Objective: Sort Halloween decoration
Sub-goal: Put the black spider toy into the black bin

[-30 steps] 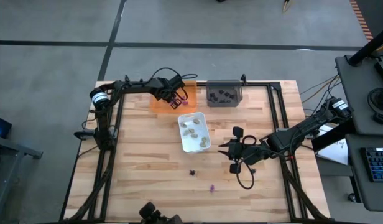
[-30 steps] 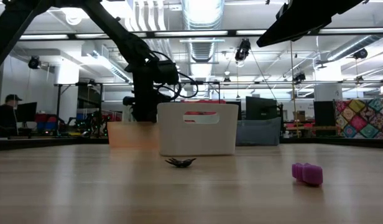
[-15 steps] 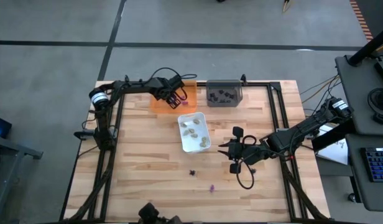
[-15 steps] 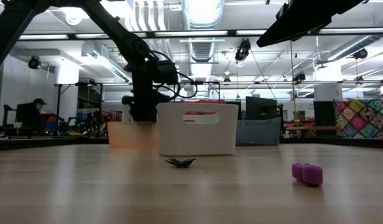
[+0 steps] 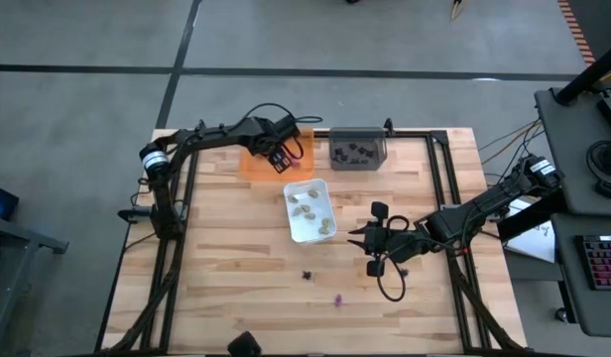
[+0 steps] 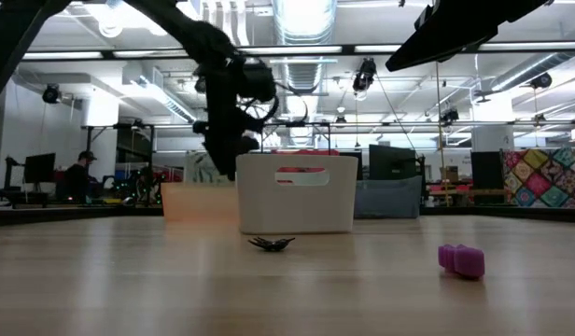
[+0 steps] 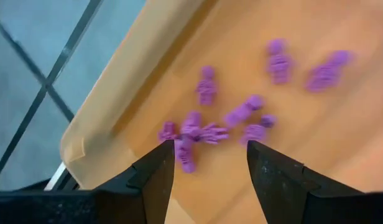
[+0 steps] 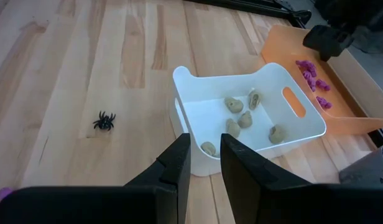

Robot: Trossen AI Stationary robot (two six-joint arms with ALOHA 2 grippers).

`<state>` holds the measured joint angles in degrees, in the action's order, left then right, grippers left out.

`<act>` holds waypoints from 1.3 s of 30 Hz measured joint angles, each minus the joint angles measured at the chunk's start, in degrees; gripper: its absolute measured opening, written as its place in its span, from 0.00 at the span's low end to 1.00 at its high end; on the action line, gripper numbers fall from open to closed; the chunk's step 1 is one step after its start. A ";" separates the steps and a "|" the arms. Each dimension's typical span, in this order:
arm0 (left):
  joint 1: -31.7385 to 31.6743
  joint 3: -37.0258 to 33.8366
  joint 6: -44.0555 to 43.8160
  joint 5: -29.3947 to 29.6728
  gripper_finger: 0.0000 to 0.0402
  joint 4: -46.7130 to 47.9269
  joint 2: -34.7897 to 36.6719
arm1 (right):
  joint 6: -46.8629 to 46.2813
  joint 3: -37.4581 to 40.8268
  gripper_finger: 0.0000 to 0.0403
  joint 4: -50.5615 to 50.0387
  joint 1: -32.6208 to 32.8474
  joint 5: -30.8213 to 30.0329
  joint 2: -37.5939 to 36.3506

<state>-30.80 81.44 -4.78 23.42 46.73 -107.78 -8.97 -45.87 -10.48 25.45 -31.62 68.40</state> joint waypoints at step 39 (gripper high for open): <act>45.18 -15.59 -7.07 0.20 0.35 -38.00 22.70 | -27.74 -1.75 0.19 -6.02 0.02 16.72 -0.09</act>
<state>14.38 65.85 -11.84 23.62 8.73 -85.08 -36.72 -47.62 -16.50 25.47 -14.90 68.31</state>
